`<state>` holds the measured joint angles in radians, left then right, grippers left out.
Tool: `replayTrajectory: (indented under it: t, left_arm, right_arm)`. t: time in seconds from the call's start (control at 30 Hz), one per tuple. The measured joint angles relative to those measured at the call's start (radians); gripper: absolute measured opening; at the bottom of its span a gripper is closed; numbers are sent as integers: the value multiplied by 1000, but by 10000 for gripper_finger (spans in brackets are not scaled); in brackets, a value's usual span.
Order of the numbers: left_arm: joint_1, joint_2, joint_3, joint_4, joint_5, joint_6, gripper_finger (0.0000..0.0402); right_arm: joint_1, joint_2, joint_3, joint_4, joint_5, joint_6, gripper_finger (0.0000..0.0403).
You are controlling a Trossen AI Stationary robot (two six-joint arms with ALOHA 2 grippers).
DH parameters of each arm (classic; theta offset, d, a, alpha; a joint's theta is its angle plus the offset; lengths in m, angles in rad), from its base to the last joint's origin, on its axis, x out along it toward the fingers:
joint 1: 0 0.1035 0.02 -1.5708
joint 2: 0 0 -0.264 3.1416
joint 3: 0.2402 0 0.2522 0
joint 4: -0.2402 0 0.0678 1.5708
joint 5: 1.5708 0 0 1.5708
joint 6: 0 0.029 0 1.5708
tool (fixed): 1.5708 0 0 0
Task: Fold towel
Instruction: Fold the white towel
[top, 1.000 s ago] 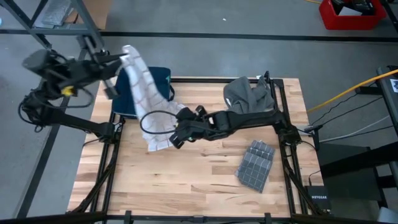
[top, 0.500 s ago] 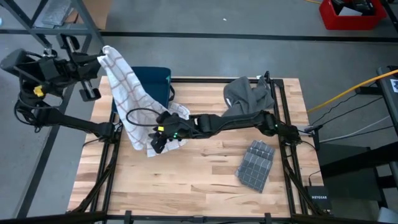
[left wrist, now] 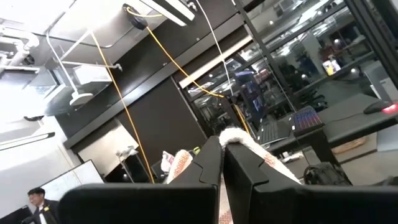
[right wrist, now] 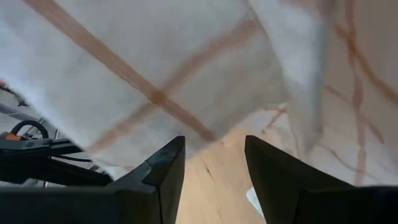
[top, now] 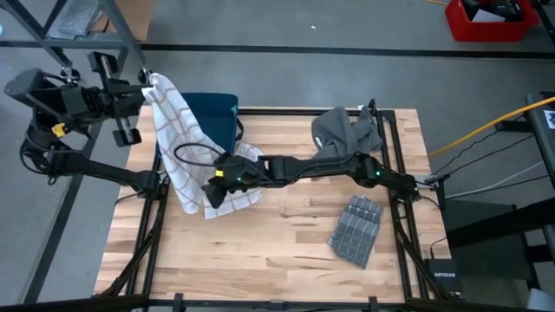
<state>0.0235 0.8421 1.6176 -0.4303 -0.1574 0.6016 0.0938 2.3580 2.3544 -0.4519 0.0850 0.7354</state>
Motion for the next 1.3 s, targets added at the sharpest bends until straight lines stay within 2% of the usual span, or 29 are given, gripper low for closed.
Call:
replayTrajectory:
  t: [0.4, 0.63, 0.9, 1.07, 1.3]
  left_arm:
    - [0, 1, 0, 1, 2, 0, 0]
    - [0, 1, 0, 2, 2, 0, 0]
    - [0, -2, 0, 2, 2, 0, 0]
    - [0, -5, 0, 3, 2, 1, 0]
    - [0, -5, 0, 3, 2, 7, 0]
  right_arm:
    - [-4, 15, 1, 19, -117, 178, 172]
    - [-3, 73, 0, 127, -167, 279, 172]
    - [-3, 127, 2, 351, -134, 281, 172]
    - [-3, 180, 0, 426, -89, 318, 172]
    - [-2, 260, 1, 717, -17, 355, 172]
